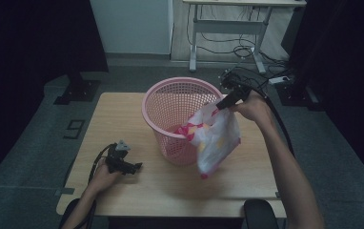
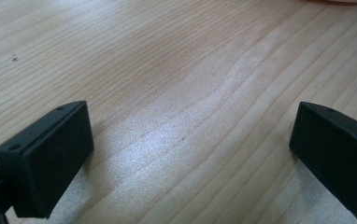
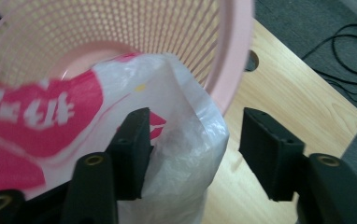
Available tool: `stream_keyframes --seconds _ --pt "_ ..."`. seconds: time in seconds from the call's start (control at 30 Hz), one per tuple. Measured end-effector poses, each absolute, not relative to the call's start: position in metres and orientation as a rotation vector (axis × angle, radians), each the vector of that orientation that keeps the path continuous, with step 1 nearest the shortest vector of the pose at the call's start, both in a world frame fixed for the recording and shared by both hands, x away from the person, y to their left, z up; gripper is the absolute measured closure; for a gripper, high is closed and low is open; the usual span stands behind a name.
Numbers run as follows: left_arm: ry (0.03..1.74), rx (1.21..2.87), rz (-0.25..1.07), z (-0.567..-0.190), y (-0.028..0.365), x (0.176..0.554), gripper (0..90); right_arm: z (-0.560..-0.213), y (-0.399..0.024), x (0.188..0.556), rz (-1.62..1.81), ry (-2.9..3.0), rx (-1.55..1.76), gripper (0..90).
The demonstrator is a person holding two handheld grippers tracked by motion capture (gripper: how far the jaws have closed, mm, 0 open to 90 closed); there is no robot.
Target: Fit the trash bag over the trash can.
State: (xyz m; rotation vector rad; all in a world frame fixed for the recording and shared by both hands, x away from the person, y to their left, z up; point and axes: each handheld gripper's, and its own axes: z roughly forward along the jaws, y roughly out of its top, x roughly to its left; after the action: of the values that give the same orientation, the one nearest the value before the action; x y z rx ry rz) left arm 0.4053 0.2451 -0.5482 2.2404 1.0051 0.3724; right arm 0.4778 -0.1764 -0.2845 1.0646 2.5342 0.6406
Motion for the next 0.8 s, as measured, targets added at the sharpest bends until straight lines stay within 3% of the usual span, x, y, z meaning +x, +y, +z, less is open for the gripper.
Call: stream_keyframes --seconds 0.23,0.5,0.8 --pt "0.998 2.239 0.368 -0.548 0.245 0.405 0.0 -0.277 -0.156 0.438 0.711 2.555 0.957 33.0" --pt "0.99 2.299 0.326 -0.543 0.248 0.406 1.2 -0.27 -0.16 0.437 0.793 2.564 0.825 26.6" --pt "0.904 2.246 0.287 -0.483 0.26 0.406 1.7 -0.262 -0.164 0.423 0.861 2.566 0.725 24.8"
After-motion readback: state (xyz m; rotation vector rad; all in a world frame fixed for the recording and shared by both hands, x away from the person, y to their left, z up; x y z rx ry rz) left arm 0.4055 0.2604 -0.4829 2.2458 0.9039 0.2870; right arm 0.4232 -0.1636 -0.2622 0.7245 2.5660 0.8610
